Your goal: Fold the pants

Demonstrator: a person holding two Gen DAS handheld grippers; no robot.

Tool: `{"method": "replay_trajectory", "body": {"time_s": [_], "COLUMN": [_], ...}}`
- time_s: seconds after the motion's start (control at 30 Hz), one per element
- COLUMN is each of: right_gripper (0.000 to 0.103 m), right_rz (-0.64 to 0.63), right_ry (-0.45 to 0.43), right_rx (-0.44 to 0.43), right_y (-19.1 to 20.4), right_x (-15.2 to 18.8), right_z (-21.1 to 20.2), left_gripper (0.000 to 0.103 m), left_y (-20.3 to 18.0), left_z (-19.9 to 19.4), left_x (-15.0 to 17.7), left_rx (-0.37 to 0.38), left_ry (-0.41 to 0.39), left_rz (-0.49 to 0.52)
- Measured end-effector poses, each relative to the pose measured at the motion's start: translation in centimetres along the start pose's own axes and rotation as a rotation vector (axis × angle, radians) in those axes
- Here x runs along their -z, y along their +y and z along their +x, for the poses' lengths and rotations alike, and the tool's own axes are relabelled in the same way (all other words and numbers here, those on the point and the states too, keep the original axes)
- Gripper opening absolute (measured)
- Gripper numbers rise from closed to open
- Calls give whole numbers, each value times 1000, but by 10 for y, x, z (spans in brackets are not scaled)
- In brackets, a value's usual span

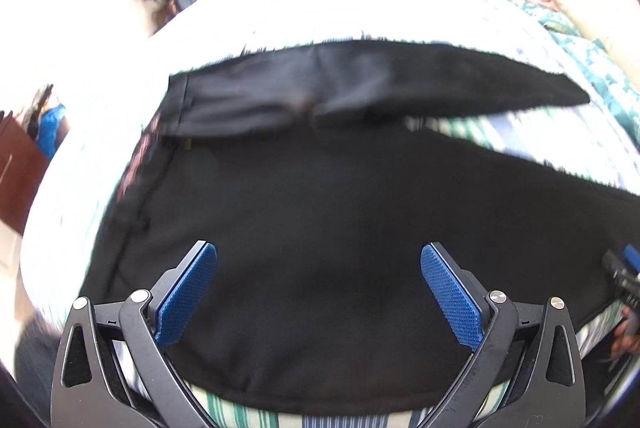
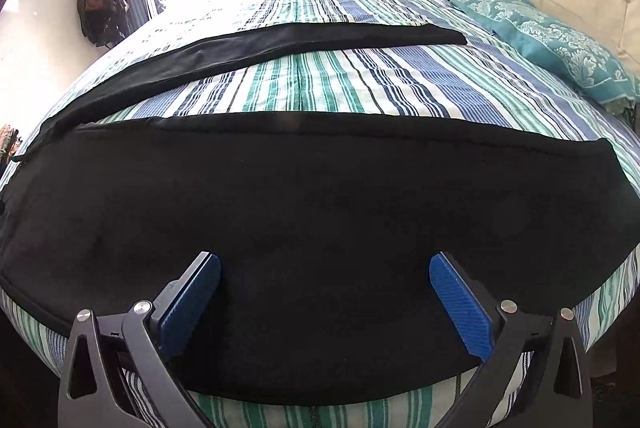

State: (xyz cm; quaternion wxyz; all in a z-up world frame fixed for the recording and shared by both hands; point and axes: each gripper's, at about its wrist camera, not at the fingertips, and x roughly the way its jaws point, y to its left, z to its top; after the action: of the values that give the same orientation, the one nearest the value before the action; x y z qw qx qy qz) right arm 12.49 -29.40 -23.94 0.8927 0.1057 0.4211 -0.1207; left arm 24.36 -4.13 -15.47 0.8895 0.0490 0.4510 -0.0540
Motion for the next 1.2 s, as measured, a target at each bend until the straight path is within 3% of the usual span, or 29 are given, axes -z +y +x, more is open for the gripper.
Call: {"method": "replay_trajectory", "body": {"time_s": [0.13,0.27,0.4,0.53,0.57,0.6,0.67,0.77,0.93,1.0,1.1,1.2], "right_gripper": [103,103,103,103,103,103,103,103,101,82,77,73], "right_rz": [7,16,14,-20,-24,-29,-27,35,266,343,350,199], "right_ry": [21,28,-42,-81,-88,-94,-101,-52,93,137,171,202], "right_rx": [10,-14,-29,-81,-97,-106,-124,-130,-72,-16,40,91], "right_y": [1,-4,-6,-15,-23,-33,-57,-105,-204,-239,-258,-235], "right_x": [-3,-11,-20,-47,-59,-74,-108,-172,-280,-314,-359,-396], "right_z": [1,-7,-22,-23,-21,-17,-4,36,140,177,220,261], "left_gripper": [102,102,102,102,103,103,103,103,103,102,102,102], "left_y": [4,7,16,44,53,59,70,62,62,60,57,58], "left_z": [1,28,87,154,172,181,175,172,172,176,179,180], "left_x": [-60,-112,-134,-124,-117,-108,-101,-98,-92,-92,-93,-93], "left_rx": [0,-15,-96,-202,-215,-170,-115,-158,-153,-161,-173,-170], "left_ry": [-82,-113,-74,20,58,64,9,-16,-49,-58,-68,-73], "left_rz": [-2,-25,-35,-94,-106,-136,-189,-153,-160,-157,-153,-155]}}
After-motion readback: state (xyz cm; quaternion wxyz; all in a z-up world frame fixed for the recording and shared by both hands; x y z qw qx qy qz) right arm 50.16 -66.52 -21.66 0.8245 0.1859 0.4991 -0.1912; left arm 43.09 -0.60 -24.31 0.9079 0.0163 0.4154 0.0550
